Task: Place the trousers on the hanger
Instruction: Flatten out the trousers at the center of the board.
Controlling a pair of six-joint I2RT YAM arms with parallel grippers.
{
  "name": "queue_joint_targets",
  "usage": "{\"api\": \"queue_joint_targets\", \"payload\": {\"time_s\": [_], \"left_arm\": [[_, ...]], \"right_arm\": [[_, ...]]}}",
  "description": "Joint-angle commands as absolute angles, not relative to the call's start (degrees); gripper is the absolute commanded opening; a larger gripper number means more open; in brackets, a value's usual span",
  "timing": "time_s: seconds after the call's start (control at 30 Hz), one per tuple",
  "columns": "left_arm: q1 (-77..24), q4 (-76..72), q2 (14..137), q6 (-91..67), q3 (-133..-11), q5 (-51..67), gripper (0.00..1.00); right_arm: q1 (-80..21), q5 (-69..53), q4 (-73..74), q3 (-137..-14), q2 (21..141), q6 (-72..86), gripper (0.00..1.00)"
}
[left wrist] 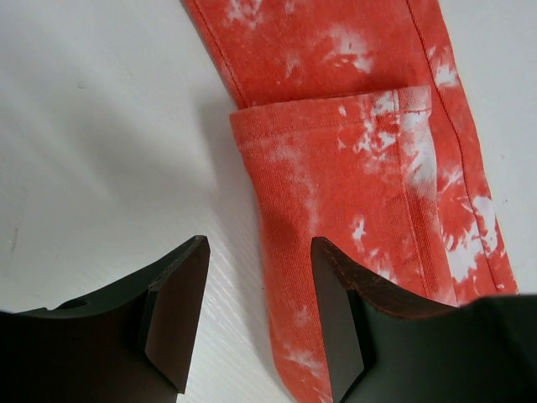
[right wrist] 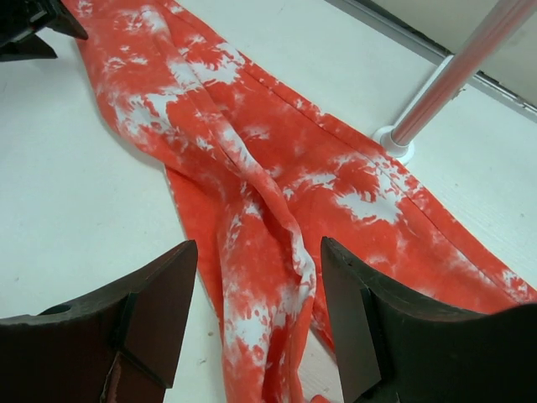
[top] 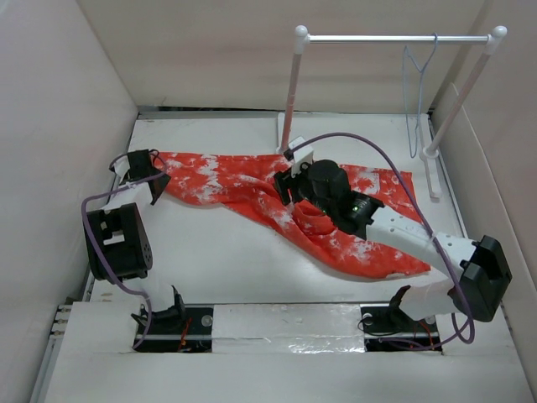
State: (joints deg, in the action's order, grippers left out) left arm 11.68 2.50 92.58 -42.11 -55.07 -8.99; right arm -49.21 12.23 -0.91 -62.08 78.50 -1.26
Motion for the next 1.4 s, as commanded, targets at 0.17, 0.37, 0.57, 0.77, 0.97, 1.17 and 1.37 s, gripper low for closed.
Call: {"api": "queue_joint_targets", "payload": {"time_s": [0.17, 0.37, 0.57, 0.77, 0.97, 1.17, 1.37], "left_arm": [[11.3, -3.3, 98.3, -43.4, -57.3, -6.2, 0.47], [11.3, -5.9, 98.5, -44.7, -55.8, -7.1, 0.31], [11.3, -6.9, 92.7, -46.3, -53.3, -8.4, 0.19], [11.3, -4.4, 88.8, -45.5, -53.3, -7.7, 0.08], [11.3, -2.2, 81.9, -43.6, -53.0, -5.8, 0.00], [11.3, 2.0, 68.7, -41.4, -52.7, -5.4, 0.00], [7.9, 3.1, 47.8, -39.5, -46.2, -8.6, 0.00]], "right_arm": [[-49.8, 12.7, -2.9, -57.0, 72.2, -0.2, 0.66], [-49.2, 14.7, -4.0, -49.5, 64.4, 5.9, 0.66], [-45.6, 14.8, -5.6, -33.6, 53.5, 13.3, 0.67], [-41.4, 17.0, -1.2, -24.6, 44.0, 20.8, 0.77], [-31.5, 17.5, 5.5, -18.0, 37.5, 30.2, 0.71], [-23.8, 16.9, 9.5, -15.6, 33.7, 37.4, 0.65], [-13.2, 3.8, -6.1, -12.8, 45.0, 37.6, 0.72]]}}
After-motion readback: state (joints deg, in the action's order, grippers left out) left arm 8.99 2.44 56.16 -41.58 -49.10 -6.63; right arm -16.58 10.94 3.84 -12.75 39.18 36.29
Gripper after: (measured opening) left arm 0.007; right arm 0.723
